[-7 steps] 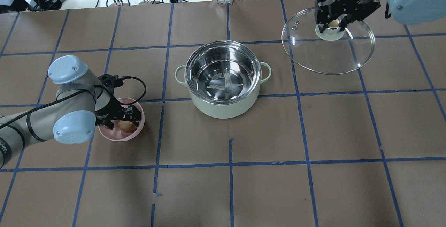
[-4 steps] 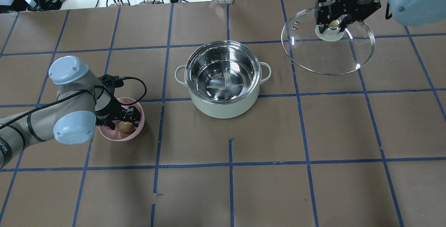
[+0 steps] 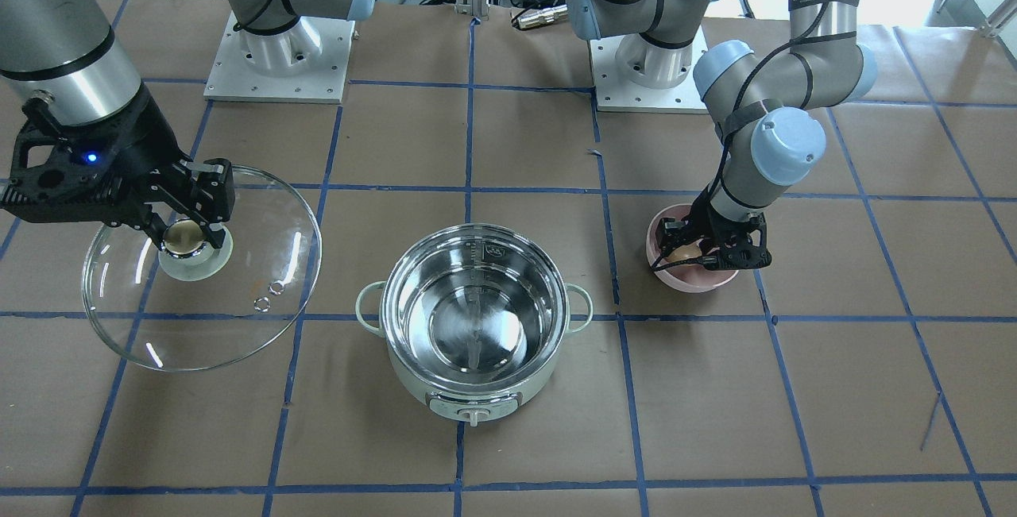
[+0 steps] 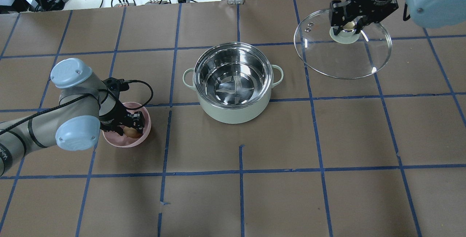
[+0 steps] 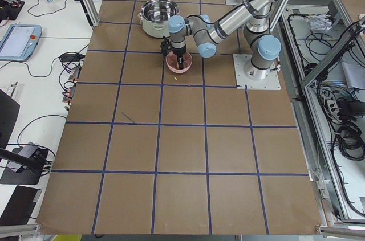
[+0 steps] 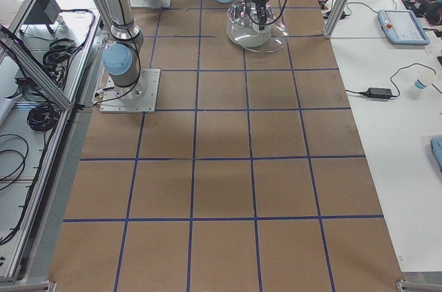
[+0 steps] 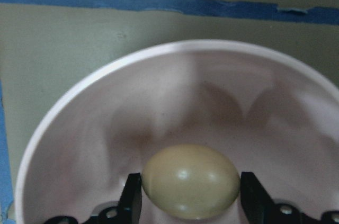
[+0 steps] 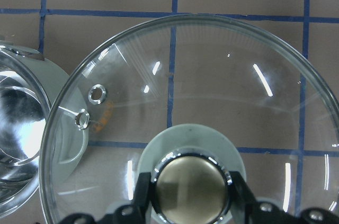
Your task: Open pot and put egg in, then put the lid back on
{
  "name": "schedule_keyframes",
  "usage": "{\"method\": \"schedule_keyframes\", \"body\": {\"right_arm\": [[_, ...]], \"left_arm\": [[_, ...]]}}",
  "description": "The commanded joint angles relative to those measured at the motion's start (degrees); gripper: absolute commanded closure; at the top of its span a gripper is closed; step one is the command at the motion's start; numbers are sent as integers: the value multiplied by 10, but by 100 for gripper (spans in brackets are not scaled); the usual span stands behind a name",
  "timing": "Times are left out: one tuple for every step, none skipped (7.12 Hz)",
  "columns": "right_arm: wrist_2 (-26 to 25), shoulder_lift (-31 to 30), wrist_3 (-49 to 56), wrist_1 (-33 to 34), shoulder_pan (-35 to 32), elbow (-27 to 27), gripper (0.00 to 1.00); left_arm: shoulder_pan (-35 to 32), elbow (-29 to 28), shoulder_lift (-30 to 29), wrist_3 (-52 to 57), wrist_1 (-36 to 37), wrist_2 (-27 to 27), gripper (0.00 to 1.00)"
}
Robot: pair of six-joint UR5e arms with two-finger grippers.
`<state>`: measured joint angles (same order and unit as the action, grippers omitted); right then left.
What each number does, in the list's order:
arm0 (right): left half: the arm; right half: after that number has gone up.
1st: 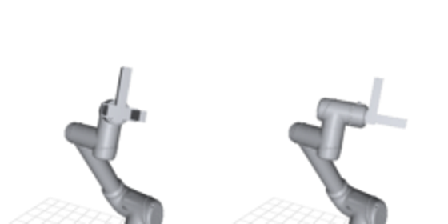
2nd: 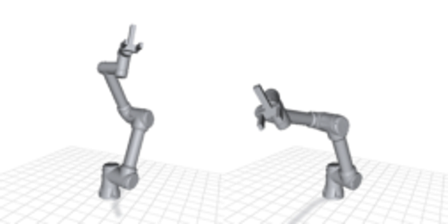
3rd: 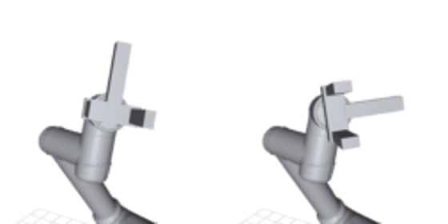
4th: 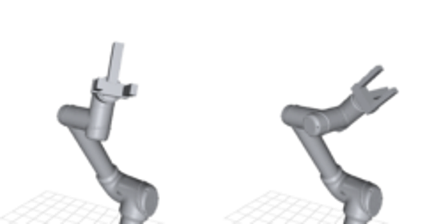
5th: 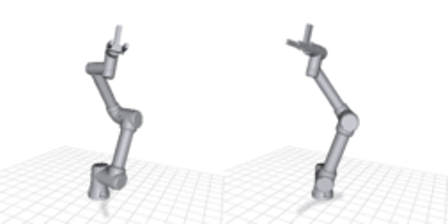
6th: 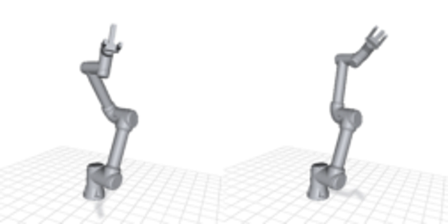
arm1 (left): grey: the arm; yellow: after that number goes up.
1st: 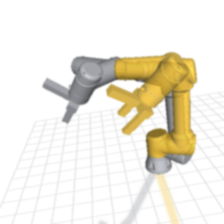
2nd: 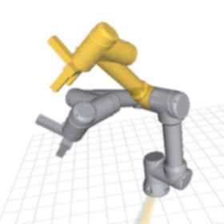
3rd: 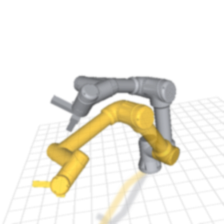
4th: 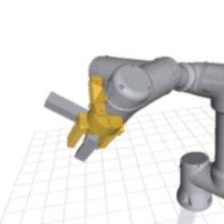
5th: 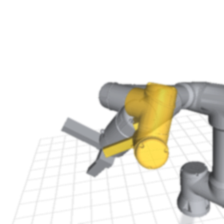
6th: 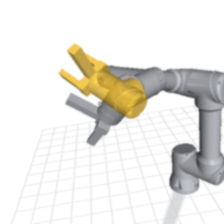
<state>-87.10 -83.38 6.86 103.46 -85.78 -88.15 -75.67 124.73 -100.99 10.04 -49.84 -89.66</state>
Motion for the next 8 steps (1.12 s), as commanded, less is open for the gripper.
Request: {"method": "schedule_keyframes", "body": {"right_arm": [[0, 0, 1, 0, 0, 0, 60], [0, 0, 0, 0, 0, 0, 60], [0, 0, 0, 0, 0, 0, 60], [0, 0, 0, 0, 0, 0, 60], [1, 0, 0, 1, 0, -4, 60], [1, -2, 0, 1, 0, -4, 60], [1, -3, -1, 2, 0, -8, 60], [1, -4, 0, 2, 0, -9, 60]], "left_arm": [[0, 0, 0, 1, 0, 1, 80], [-1, 0, 0, 1, 0, 1, 82], [0, -1, 0, 1, 0, 1, 82], [0, -5, 0, 1, -1, 1, 82], [0, -5, 0, 2, -1, 1, 85], [0, -7, 0, 2, -1, 1, 85], [-1, -17, 3, 2, 1, -3, 85], [-10, -45, 15, -1, -22, -5, 85]]}}
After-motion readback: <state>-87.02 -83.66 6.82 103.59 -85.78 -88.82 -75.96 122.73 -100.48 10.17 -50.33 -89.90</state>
